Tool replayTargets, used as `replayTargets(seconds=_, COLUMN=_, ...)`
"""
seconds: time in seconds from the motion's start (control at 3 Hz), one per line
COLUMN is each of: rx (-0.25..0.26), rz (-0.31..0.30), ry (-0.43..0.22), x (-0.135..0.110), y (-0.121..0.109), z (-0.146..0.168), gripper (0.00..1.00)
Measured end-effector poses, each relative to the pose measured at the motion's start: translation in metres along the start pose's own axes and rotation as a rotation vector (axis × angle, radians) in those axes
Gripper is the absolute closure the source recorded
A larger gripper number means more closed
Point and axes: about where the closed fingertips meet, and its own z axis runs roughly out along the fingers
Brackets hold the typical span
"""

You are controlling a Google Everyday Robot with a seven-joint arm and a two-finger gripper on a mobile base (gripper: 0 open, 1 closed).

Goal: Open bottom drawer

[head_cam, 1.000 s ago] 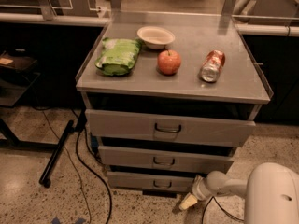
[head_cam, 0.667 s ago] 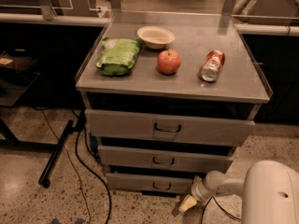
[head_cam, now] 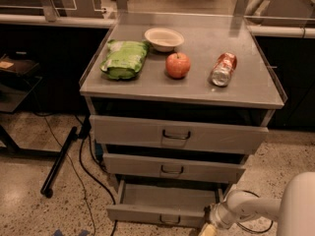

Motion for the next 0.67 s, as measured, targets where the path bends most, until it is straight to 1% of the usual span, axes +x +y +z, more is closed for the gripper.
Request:
replayTargets(seconds=0.33, rx=-0.007, rz=0.002, ry=0.002, x=0.0025, y=0.0057, z=-0.0014, gripper=0.0)
replayTargets(seconds=0.67, rx=-0.021, rz=-0.007, ry=0.01, x=0.0028, y=0.0053, z=0.007, gripper=0.0)
